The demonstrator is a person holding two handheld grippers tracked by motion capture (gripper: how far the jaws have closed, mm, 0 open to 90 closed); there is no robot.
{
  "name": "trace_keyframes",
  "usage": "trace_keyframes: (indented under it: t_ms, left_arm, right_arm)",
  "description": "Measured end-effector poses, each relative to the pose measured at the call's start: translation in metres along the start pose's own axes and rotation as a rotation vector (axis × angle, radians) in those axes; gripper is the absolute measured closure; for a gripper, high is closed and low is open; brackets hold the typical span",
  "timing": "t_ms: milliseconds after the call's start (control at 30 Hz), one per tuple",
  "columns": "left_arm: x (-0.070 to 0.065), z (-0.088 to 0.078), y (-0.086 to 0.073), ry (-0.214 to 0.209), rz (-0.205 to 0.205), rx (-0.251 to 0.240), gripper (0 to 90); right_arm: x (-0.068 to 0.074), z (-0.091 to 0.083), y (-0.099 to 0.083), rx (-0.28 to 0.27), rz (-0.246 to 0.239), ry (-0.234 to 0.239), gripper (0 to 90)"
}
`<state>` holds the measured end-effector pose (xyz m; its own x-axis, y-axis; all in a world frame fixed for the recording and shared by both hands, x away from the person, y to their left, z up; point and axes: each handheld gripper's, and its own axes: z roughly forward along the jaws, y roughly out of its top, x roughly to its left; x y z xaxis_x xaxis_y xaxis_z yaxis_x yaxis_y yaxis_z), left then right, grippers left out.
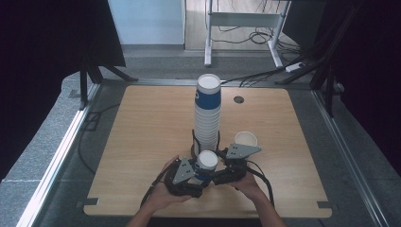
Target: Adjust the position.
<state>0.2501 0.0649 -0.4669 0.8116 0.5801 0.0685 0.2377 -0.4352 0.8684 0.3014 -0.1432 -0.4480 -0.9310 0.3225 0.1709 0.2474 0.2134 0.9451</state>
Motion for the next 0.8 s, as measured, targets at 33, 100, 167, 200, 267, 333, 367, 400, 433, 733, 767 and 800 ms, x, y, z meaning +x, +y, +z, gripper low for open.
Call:
trace_keyframes:
  t_ms: [33,100,167,200,267,333,367,400,433,733,767,800]
  left_arm:
    - [-0.001,0.001,0.000,0.002,0.004,0.001,19.1]
    - [-0.003,0.003,-0.001,0.004,0.020,0.007,19.4]
    - [-0.004,0.004,-0.002,0.002,0.031,0.012,19.5]
    - [-0.005,0.005,-0.002,0.001,0.034,0.014,19.5]
    - [-0.005,0.006,-0.003,-0.002,0.035,0.014,19.8]
    - [-0.005,0.006,-0.004,-0.006,0.038,0.010,19.8]
    - [-0.004,0.005,-0.004,-0.006,0.040,0.008,20.0]
    - [-0.004,0.004,-0.004,-0.006,0.044,0.010,20.0]
    - [-0.004,0.004,-0.004,-0.006,0.047,0.010,20.2]
    - [-0.007,0.006,-0.005,0.003,0.092,0.037,20.4]
    - [-0.007,0.006,-0.005,0.007,0.093,0.036,20.4]
    - [-0.007,0.006,-0.005,0.013,0.098,0.040,20.4]
  right_arm:
    - [0.000,0.000,0.000,0.002,0.000,-0.002,24.3]
    - [-0.001,0.000,0.000,0.006,0.002,-0.009,24.2]
    - [-0.001,0.000,-0.001,0.009,0.004,-0.009,24.2]
    - [-0.001,0.000,-0.001,0.010,0.002,-0.010,24.4]
    - [-0.001,0.000,-0.001,0.015,0.004,-0.007,24.8]
    - [-0.001,-0.001,-0.001,0.017,0.002,-0.003,24.8]
    - [-0.001,-0.001,-0.001,0.014,0.000,0.005,24.6]
    - [-0.001,-0.001,-0.001,0.014,0.000,0.005,24.6]
    - [-0.001,-0.003,-0.001,0.007,-0.002,0.002,24.0]
    - [-0.005,-0.012,0.002,-0.022,0.010,-0.006,23.2]
    - [-0.005,-0.013,0.002,-0.024,0.010,-0.008,23.1]
    - [-0.005,-0.014,0.002,-0.028,0.009,-0.009,23.1]
